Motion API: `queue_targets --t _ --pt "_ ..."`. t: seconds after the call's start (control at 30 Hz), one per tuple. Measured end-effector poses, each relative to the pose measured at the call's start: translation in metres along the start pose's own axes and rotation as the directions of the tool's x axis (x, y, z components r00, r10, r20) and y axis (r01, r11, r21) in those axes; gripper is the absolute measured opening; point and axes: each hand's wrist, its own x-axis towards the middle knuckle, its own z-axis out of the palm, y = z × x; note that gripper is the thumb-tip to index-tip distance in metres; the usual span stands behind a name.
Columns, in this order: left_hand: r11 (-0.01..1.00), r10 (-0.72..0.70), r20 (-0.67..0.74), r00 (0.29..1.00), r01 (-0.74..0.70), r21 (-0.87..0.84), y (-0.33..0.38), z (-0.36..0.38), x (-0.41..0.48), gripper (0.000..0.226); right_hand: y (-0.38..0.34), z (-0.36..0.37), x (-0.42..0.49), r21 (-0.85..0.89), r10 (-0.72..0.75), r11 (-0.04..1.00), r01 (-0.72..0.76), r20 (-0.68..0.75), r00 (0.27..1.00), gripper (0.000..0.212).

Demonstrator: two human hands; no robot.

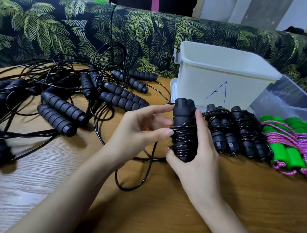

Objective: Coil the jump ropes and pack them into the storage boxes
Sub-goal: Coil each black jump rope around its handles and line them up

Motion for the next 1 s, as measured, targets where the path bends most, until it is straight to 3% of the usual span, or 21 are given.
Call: queue_targets --t 0.13,0.23,0.3,0.5,0.7,0.77,1.0 --pt "0.996 -0.058 -0.017 0.998 0.057 -0.063 -0.003 -0.006 0.003 0.052 -0.004 -0.002 0.0 0.174 -0.008 0.985 0.001 0.042 0.999 0.096" --pt "0.978 -0.128 0.085 0.988 0.14 -0.153 -0.005 -0.008 0.003 0.067 -0.005 -0.006 0.001 0.276 -0.015 0.961 -0.018 0.118 0.993 0.091" --pt "0.967 -0.132 0.15 0.98 0.16 -0.197 -0.003 -0.008 0.003 0.064 -0.006 -0.008 0.001 0.328 -0.029 0.944 -0.028 0.165 0.986 0.088" --pt "0.976 -0.099 0.102 0.99 0.117 -0.183 0.001 -0.004 0.001 0.055 -0.008 -0.006 0.0 0.219 -0.098 0.973 0.075 0.097 0.991 0.079" --pt "0.989 -0.086 -0.084 0.993 0.075 -0.131 -0.002 0.005 0.0 0.05 -0.006 0.003 -0.006 -0.172 -0.171 0.964 0.201 0.173 0.97 0.099" --pt "0.993 -0.089 -0.105 0.99 0.079 -0.092 -0.003 0.002 0.0 0.055 -0.004 0.002 -0.005 -0.158 -0.188 0.964 0.216 0.173 0.967 0.096" --pt "0.987 -0.128 0.001 0.992 0.127 -0.094 0.002 -0.009 0.001 0.064 0.001 -0.008 0.002 0.132 -0.148 0.983 0.125 0.185 0.972 0.088"
